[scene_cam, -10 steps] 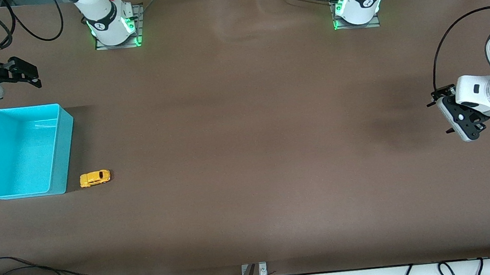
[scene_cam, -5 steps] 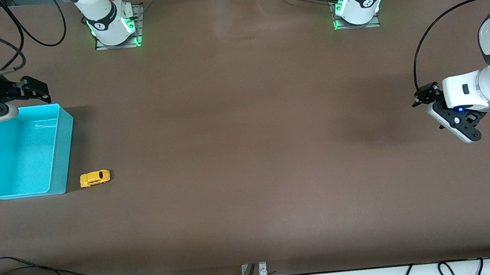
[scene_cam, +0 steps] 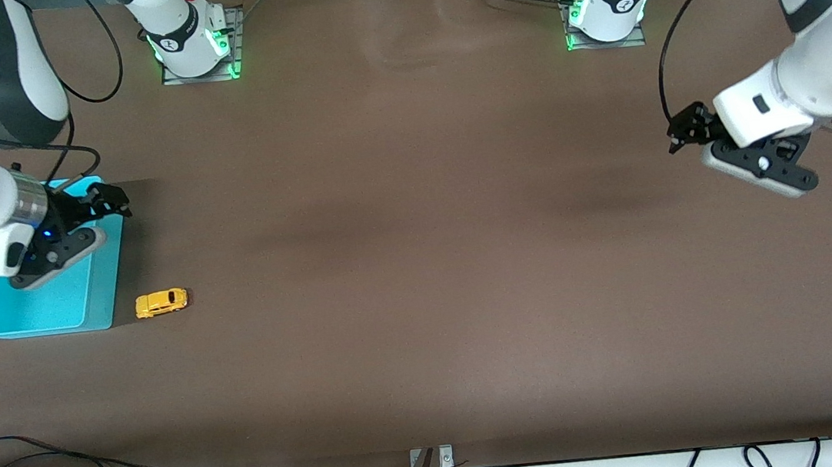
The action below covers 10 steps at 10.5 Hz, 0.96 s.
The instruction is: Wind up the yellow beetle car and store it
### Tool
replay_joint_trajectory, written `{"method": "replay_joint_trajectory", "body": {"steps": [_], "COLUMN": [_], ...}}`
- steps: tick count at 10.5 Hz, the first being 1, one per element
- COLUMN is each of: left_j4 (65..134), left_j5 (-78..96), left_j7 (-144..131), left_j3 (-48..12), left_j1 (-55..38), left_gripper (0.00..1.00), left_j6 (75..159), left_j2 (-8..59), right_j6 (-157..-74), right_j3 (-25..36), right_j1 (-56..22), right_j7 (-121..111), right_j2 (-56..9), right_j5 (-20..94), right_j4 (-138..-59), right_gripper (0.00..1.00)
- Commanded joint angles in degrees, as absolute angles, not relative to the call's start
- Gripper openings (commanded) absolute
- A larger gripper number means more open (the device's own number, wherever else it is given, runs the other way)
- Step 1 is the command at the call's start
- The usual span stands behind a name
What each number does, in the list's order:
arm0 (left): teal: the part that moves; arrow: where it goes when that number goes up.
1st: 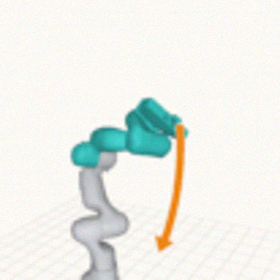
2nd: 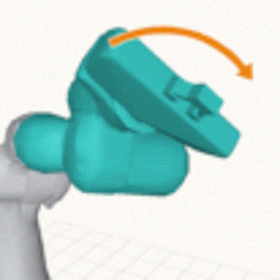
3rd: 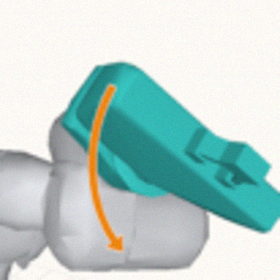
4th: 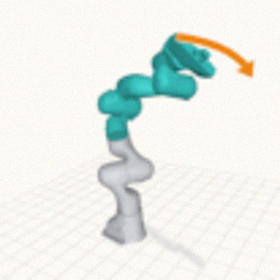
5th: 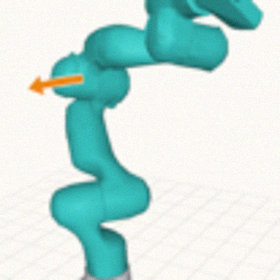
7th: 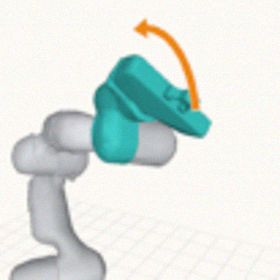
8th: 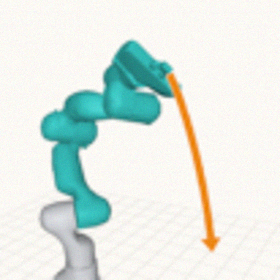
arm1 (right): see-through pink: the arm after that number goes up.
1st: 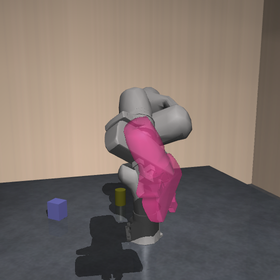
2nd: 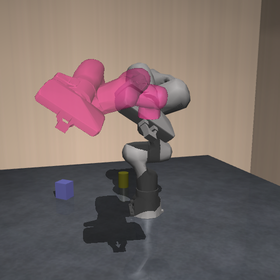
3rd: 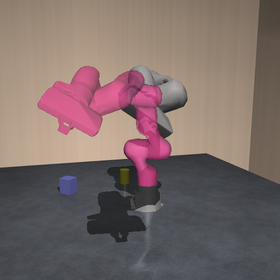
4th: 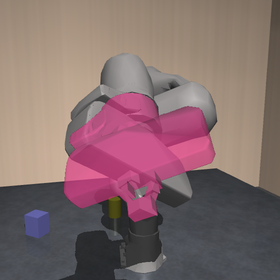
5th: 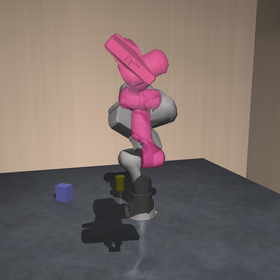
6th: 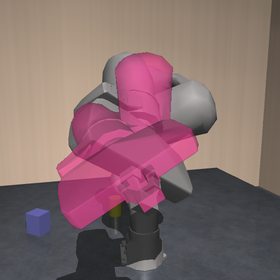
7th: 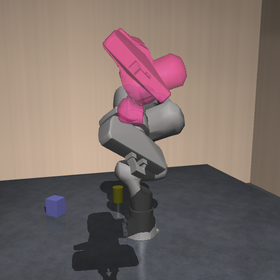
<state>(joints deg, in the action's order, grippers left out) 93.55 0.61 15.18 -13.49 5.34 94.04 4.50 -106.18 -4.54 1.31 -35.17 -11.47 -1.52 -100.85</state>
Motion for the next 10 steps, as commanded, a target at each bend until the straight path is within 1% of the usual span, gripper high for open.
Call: {"method": "replay_joint_trajectory", "body": {"steps": [1, 2, 3, 5, 7, 9, 10], "left_j4": [95.54, 95.1, 95.01, 94.05, 93.87, 91.33, 90.19], "left_j5": [2.46, 2.55, 2.37, 2.55, 2.55, 2.02, 1.85], "left_j7": [12.32, 10.65, 7.94, 4.67, 4.48, 4.57, 4.48], "left_j3": [-3.97, -3.09, -3.08, -3.6, -3.6, -3.52, -3.52], "left_j1": [-2.18, -2.63, -3.16, -3.43, -2.9, -3.08, -3.16], "left_gripper": [1.0, 1.0, 1.0, 1.0, 1.0, 1.0, 1.0], "left_j6": [92.73, 89.94, 87.82, 87.28, 87.28, 87.28, 87.28], "left_j2": [0.1, -0.96, -1.75, -1.76, -1.41, 0.43, 1.05], "right_j6": [-119.81, -126.15, -128.21, -129.1, -134.18, -139.63, -141.57], "right_j3": [-5.01, -5.01, -5.01, -5.01, -5.01, -5.01, -5.01], "right_j1": [2.89, 3.42, 3.95, 4.74, 5.97, 7.73, 8.17], "right_j7": [-54.05, -61.62, -65.35, -71.33, -78.45, -84.17, -86.2], "right_j2": [-10.89, -11.59, -12.65, -15.19, -19.23, -24.67, -26.26], "right_j5": [-2.11, -2.2, -2.28, -2.29, -2.2, -1.85, -1.67], "right_j4": [-110.17, -112.91, -113.55, -113.73, -114.25, -113.65, -113.21], "right_gripper": [1.0, 1.0, 1.0, 1.0, 1.0, 1.0, 1.0]}}
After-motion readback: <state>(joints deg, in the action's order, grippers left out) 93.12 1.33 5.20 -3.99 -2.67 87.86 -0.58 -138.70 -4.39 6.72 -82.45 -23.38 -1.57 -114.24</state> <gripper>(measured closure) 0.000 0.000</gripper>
